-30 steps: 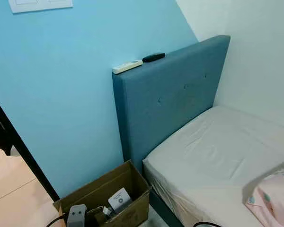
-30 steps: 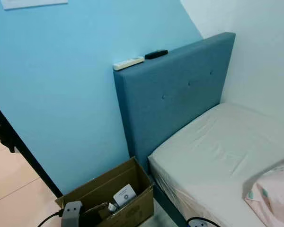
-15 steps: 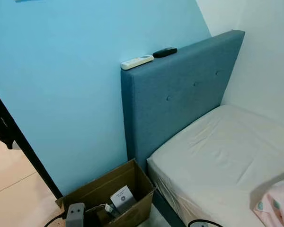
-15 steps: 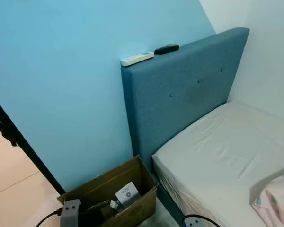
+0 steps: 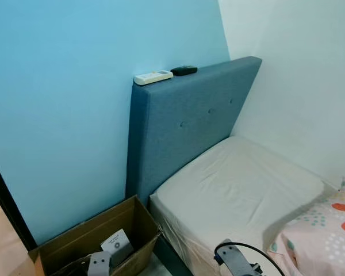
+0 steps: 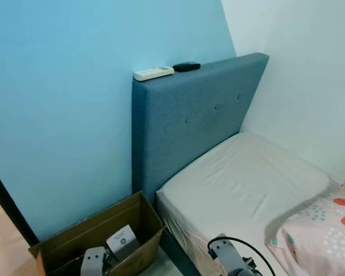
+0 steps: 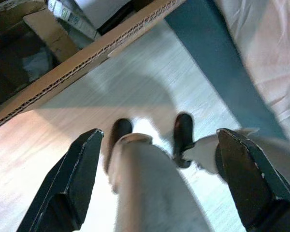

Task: Clean up the room

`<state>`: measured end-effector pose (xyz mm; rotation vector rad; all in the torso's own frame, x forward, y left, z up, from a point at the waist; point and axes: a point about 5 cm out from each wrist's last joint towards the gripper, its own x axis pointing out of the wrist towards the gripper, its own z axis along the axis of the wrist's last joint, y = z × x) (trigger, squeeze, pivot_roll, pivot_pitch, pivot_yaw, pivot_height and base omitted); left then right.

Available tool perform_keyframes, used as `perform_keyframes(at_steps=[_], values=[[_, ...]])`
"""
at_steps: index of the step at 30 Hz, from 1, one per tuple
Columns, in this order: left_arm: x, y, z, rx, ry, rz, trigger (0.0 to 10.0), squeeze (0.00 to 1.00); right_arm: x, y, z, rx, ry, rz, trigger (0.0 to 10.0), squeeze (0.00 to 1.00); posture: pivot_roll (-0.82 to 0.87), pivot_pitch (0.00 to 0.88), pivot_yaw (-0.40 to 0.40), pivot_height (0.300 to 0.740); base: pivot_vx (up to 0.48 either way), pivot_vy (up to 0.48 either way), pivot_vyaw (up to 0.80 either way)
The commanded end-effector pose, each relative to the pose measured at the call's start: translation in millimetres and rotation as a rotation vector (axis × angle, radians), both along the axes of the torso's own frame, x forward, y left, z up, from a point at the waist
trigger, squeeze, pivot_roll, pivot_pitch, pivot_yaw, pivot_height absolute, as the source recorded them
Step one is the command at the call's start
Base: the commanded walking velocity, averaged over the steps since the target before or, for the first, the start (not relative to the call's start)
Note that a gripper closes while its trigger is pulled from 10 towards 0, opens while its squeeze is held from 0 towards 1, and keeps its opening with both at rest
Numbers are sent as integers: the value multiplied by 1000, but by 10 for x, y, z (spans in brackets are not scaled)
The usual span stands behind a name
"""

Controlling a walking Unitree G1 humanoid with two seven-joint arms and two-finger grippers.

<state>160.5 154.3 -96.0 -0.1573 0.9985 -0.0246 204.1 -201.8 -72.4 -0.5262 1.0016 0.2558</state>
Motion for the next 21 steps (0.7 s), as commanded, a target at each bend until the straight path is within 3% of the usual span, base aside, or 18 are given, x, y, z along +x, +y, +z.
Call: perform_keyframes(at_steps=[1,6,10,15,21], values=[[-13,-7,-4,4,0,-36,10000,0,-38,-20,-18,-4,11,-23,10000,0,-24,0,-118,710,0,0,0],[27,36,14,17,-7,-63,10000,0,-232,-4,-121,-2,61,-64,10000,0,-41,0,-72,710,0,0,0],[44,49,22,19,-10,-75,10000,0,-282,-15,-142,0,70,-84,10000,0,-43,0,-69,710,0,0,0],[117,84,57,29,-24,-136,10000,0,-457,-179,-188,-16,90,-199,10000,0,-88,0,-9,710,0,-464,0],[200,100,95,36,-32,-176,10000,0,-512,-193,-207,-9,89,-261,10000,0,-112,0,17,710,0,-480,0]])
